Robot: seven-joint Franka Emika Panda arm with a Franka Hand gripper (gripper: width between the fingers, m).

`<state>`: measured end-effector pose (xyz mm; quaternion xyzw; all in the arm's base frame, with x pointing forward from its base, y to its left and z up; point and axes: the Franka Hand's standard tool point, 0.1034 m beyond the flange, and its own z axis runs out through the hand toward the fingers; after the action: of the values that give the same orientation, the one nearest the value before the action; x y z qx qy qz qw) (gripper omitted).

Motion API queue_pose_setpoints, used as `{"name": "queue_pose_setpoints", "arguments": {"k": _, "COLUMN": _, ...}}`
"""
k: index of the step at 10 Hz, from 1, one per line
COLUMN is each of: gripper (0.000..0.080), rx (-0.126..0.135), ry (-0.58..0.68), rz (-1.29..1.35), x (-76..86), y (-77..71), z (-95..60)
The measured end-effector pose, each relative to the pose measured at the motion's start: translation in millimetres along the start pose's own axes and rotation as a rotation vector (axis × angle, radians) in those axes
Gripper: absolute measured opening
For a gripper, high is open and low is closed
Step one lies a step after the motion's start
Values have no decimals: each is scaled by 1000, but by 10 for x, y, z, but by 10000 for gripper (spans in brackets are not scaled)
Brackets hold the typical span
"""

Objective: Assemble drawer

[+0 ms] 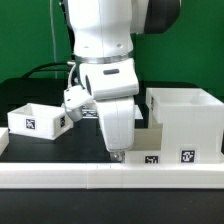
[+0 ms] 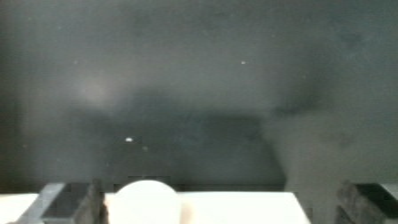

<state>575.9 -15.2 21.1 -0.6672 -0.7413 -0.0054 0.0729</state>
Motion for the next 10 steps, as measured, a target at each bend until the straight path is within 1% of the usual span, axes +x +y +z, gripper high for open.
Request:
{"name": "queue_pose_setpoints", "arguments": {"k": 2, "gripper": 649, "rx": 1, "ry": 0, "rz": 0, "x": -2, "y": -3, "z": 3}}
{"name": "queue_pose_setpoints", "arguments": {"k": 3, "gripper": 649, "rx": 4, "ry": 0, "rz": -7, "x": 24, "y": -4, "z": 22}}
{"name": "queue_pose_setpoints", "arguments": {"k": 5, "gripper": 649, "rx": 10, "ry": -3, "rz": -55, "x": 169, "y": 75, "z": 26}}
{"name": "queue_pose_setpoints", "arguments": {"k": 6, "gripper": 649, "rx": 5, "ry": -6, "rz": -68, "x": 239, "y": 122, "z": 11}}
{"name": "queue_pose_setpoints", "arguments": {"k": 8, "gripper": 649, "rx": 8, "ry": -7, "rz": -101, "x": 403, "y": 172, "z": 7}}
{"name": "queue_pose_setpoints", "arguments": {"k": 10, "gripper": 649, "rx": 11, "ry": -9, "rz": -88, "x": 426, "y": 174, "z": 15}}
